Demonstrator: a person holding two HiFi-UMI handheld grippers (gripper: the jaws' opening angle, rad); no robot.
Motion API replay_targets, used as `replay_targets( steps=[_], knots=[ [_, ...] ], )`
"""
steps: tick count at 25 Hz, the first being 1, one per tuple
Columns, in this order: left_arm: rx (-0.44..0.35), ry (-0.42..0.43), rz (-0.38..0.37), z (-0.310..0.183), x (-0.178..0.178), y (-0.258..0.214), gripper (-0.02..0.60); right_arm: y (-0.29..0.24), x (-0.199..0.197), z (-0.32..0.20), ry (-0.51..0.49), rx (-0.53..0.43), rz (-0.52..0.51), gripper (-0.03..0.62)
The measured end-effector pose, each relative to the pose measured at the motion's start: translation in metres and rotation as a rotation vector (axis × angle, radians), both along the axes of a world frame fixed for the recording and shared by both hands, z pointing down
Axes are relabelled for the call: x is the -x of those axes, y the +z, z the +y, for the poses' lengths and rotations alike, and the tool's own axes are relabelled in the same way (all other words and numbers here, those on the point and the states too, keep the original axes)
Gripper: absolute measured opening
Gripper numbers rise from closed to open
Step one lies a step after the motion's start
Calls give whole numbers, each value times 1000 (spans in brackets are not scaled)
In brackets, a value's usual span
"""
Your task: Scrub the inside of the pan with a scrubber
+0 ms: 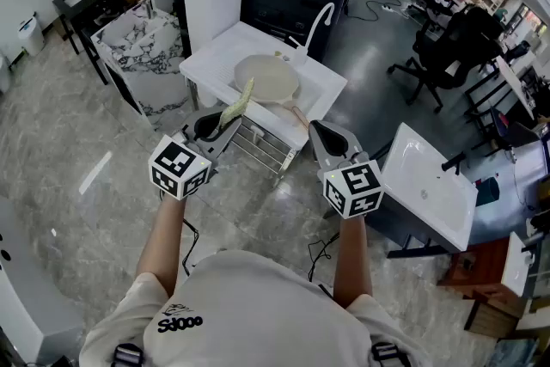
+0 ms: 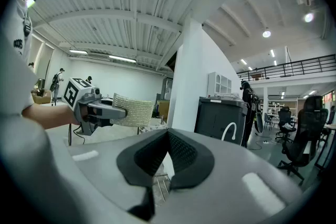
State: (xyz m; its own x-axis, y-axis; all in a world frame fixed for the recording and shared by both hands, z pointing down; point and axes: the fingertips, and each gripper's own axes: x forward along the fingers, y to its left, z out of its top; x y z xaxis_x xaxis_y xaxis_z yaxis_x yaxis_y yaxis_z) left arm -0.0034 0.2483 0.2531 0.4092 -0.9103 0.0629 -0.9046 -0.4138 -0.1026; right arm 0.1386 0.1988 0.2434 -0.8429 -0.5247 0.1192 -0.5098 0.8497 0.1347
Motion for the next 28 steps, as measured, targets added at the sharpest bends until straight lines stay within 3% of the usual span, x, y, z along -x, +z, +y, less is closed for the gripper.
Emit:
replay_targets(
  steps=[12, 28],
  knots=[
    [-5, 18, -17, 14, -3, 0, 71, -4, -2, 13, 19, 8, -51, 9],
    [30, 25, -19, 45, 37, 12, 72, 8, 26, 44, 62, 39, -71, 9]
  ],
)
